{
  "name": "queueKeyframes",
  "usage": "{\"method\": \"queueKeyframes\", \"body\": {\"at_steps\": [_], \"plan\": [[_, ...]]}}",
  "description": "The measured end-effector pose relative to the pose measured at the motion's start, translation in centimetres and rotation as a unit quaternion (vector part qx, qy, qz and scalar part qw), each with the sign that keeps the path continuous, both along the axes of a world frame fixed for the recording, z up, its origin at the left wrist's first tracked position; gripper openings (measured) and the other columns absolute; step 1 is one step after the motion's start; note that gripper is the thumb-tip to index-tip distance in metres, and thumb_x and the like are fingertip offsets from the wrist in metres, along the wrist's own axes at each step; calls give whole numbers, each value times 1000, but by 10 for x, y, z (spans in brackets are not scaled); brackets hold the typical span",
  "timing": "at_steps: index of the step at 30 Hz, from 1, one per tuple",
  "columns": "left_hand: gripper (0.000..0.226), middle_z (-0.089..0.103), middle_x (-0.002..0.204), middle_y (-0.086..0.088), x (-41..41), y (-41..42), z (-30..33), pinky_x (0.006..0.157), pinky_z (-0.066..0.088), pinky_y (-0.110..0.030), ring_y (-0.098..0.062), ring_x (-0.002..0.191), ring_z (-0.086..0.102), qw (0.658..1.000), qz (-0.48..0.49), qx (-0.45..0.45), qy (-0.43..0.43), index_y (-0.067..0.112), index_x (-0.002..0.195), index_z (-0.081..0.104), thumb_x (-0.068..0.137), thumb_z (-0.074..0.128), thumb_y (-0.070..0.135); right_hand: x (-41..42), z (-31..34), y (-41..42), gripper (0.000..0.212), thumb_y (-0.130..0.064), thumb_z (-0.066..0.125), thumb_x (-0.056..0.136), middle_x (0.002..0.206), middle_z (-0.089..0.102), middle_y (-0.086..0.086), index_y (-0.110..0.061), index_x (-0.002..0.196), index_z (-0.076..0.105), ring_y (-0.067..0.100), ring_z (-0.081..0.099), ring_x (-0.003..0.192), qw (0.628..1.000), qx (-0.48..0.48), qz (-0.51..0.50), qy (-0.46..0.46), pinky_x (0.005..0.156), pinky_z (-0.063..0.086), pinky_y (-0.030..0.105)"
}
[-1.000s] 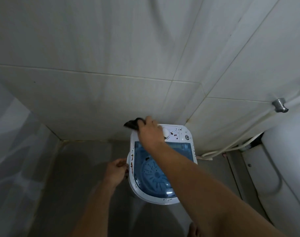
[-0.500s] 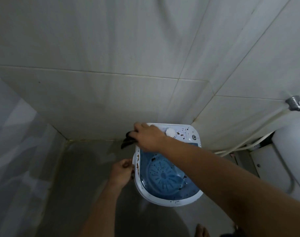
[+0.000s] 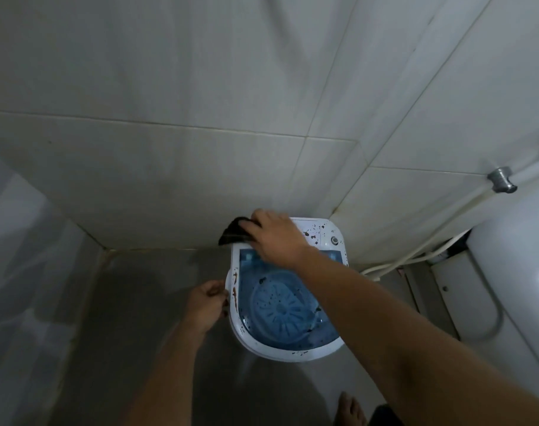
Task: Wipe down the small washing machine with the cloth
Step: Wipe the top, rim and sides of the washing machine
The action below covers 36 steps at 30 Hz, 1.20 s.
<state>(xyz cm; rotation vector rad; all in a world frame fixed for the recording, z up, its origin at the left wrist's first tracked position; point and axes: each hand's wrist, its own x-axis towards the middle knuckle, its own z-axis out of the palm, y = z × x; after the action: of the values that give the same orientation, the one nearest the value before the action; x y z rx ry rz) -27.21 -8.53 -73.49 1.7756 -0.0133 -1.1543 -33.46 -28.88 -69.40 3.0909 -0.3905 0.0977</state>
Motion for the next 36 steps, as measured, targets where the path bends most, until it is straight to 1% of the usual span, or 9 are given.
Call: {"method": "queueKeyframes", "body": {"at_steps": [3, 6, 10, 14, 19, 24, 26, 30, 36], "plan": [[21, 74, 98, -10, 0, 0, 0, 70, 57, -36, -30, 88, 71, 1000, -2, 0, 0, 16, 101, 68, 96, 55, 0, 11, 16, -17, 42, -35, 49, 103, 122, 51, 15, -14, 140, 48, 35, 56, 104, 979, 52, -196, 5, 79, 50, 44], [22, 72, 96, -12, 0, -1, 3, 75, 57, -40, -33, 88, 69, 1000, -1, 3, 1, 9, 109, 66, 96, 53, -3, 15, 12, 5, 40, -24, 53, 100, 125, 48, 16, -12, 138, 46, 35, 56, 107, 959, 63, -275, 13, 77, 49, 44], [22, 72, 102, -17, 2, -2, 1, 82, 57, -44, -36, 92, 70, 1000, -16, 8, -2, 5, 114, 65, 97, 53, -2, -16, 8, 24, 60, -15, 62, 94, 132, 44, 18, -10, 148, 38, 36, 54, 111, 972, 46, -229, 26, 86, 51, 49], [24, 72, 107, -18, 3, -1, 0, 73, 58, -38, -34, 93, 71, 1000, -28, 14, -6, 6, 117, 65, 96, 55, 0, -19, 33, -4, 46, -20, 60, 97, 127, 47, 15, -16, 142, 49, 36, 54, 110, 985, 31, -136, 103, 85, 49, 48], [23, 72, 108, -21, 2, -3, 3, 86, 56, -48, -36, 95, 70, 999, -27, 31, -13, 6, 116, 65, 96, 56, 0, -17, 61, -74, 41, -34, 60, 96, 129, 50, 8, -30, 136, 54, 35, 52, 120, 938, 85, -263, 209, 96, 43, 50], [20, 72, 105, -21, 0, -4, 5, 92, 54, -51, -41, 99, 69, 999, -22, 38, -17, 9, 110, 66, 95, 57, 0, -64, 43, -82, 40, -37, 52, 101, 128, 50, 11, -32, 140, 50, 34, 52, 119, 928, 156, -320, 111, 97, 47, 50], [20, 73, 104, -20, 1, -3, 4, 89, 56, -49, -39, 97, 70, 999, -30, 42, -19, 8, 112, 67, 95, 57, 1, -80, 32, -66, 45, -30, 52, 101, 129, 48, 12, -29, 145, 45, 33, 50, 119, 938, 112, -320, 69, 95, 47, 47], [18, 75, 101, -17, 3, -2, 0, 92, 55, -53, -35, 94, 72, 997, -40, 48, -36, 13, 106, 69, 95, 58, 3, -96, 16, -40, 57, -18, 56, 97, 131, 47, 13, -21, 150, 37, 33, 51, 112, 961, 18, -269, 63, 88, 45, 44], [20, 73, 104, -17, 1, -4, 7, 90, 55, -47, -36, 99, 70, 996, -50, 52, -46, 9, 112, 67, 97, 56, 3, -100, 14, -42, 51, -22, 57, 97, 125, 51, 13, -19, 146, 45, 32, 55, 104, 965, 13, -257, 50, 80, 47, 43]]}}
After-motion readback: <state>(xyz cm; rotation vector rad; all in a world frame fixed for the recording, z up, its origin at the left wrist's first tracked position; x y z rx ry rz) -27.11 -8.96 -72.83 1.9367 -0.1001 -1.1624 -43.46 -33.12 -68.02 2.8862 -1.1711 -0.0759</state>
